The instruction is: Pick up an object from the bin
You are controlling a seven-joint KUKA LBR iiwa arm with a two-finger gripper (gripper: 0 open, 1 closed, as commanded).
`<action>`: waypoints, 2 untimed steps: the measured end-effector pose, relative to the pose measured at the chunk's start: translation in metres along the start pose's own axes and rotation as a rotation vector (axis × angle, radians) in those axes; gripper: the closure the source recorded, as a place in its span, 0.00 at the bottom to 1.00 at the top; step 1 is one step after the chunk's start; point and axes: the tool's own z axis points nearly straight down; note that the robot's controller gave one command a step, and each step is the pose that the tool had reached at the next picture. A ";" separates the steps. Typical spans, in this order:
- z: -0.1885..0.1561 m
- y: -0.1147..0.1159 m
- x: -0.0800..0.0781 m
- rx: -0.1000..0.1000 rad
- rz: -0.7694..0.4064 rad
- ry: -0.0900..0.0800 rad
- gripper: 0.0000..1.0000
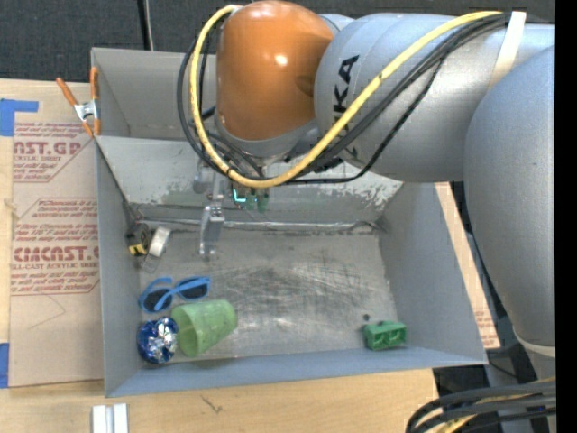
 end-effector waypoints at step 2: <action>0.170 -0.026 0.011 -0.004 -0.216 -0.008 0.00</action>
Offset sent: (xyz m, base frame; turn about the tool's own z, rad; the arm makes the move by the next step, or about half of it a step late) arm -0.0532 -0.0076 -0.1229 -0.3087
